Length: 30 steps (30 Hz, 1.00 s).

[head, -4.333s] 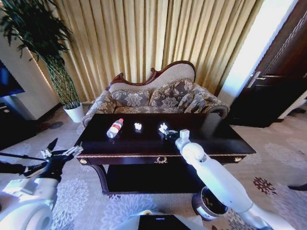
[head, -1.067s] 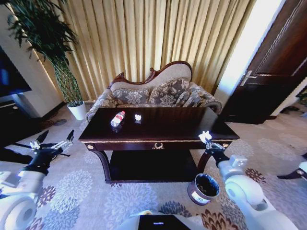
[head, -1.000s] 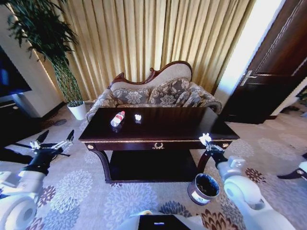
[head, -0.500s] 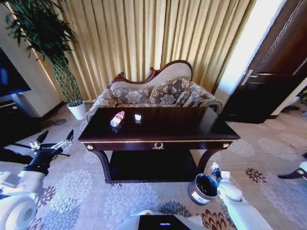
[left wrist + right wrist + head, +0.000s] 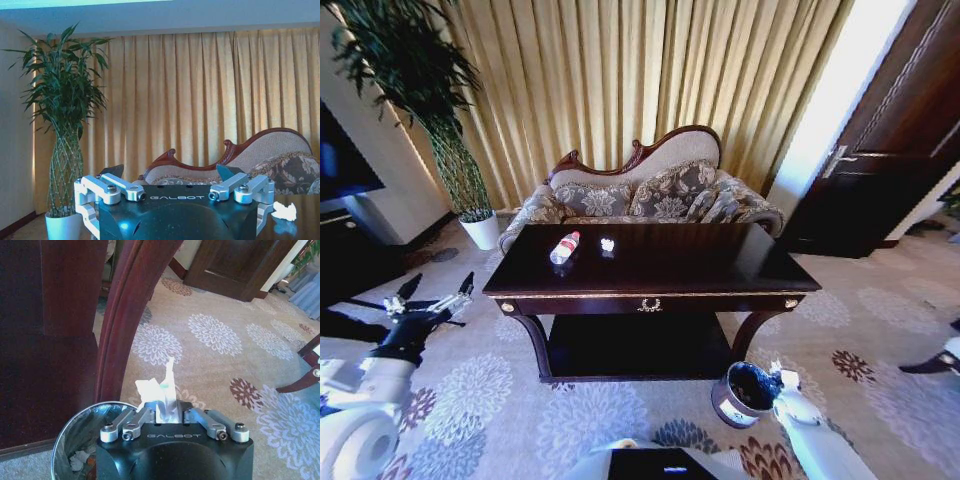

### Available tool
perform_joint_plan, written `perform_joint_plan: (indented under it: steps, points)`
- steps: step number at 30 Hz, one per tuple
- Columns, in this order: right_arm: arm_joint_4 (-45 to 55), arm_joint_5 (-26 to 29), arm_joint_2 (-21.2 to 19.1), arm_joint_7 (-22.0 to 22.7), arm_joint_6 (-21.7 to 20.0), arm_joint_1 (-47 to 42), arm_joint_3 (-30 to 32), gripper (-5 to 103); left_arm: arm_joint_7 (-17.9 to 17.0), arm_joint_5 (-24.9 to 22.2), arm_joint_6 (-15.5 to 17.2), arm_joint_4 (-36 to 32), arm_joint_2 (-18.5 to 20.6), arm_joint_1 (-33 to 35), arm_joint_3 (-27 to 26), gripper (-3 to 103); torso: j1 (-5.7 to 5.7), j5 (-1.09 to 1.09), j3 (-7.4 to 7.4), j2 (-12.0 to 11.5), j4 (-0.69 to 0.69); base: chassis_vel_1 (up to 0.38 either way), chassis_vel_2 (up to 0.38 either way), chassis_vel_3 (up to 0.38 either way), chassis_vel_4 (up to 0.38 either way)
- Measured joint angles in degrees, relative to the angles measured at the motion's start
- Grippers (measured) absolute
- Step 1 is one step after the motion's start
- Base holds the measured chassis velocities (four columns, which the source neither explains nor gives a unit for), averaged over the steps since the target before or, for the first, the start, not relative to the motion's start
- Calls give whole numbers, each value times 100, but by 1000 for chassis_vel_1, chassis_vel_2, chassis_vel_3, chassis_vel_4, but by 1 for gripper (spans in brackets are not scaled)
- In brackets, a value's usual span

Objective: Move to the front of the table and place the trash on the table into the trash bin.

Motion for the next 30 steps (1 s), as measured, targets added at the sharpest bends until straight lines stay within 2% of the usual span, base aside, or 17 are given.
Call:
perform_joint_plan:
  steps: [1,5,7,10,13,18,20,22,30]
  points:
    - [0,0,0,0,0,0,0,20,0,0,0,0,0,0,0,100,0,0,0,0,0,0,0,0,0]
    - [14,5,-3,0,0,10,-2,42,0,3,0,-21,-2,-6,9,100,0,1,0,0,0,0,0,0,0]
    - [19,12,-4,0,0,9,-2,42,0,2,0,-23,-2,-5,6,100,1,1,0,0,0,0,0,0,0]
    - [88,94,-13,3,6,-30,11,58,1,1,-3,-53,4,39,-49,100,0,1,0,0,0,0,0,0,0]
    - [106,104,-17,4,7,-39,21,63,3,-1,-7,-65,5,50,-60,100,0,1,0,0,0,0,0,0,0]
    - [154,108,15,15,8,-77,67,90,4,-30,-13,-82,19,61,-86,100,1,1,0,0,0,0,0,0,0]
    - [154,108,32,15,8,-77,73,90,3,-37,-16,-77,24,58,-91,100,0,2,0,0,0,0,0,0,0]
    - [151,108,58,15,9,-77,73,99,3,-37,-19,-75,17,57,-91,100,0,1,0,0,0,0,0,0,0]
    - [153,109,147,14,8,-106,78,100,4,-14,-21,-145,-20,66,-52,100,0,2,0,0,0,0,0,0,0]
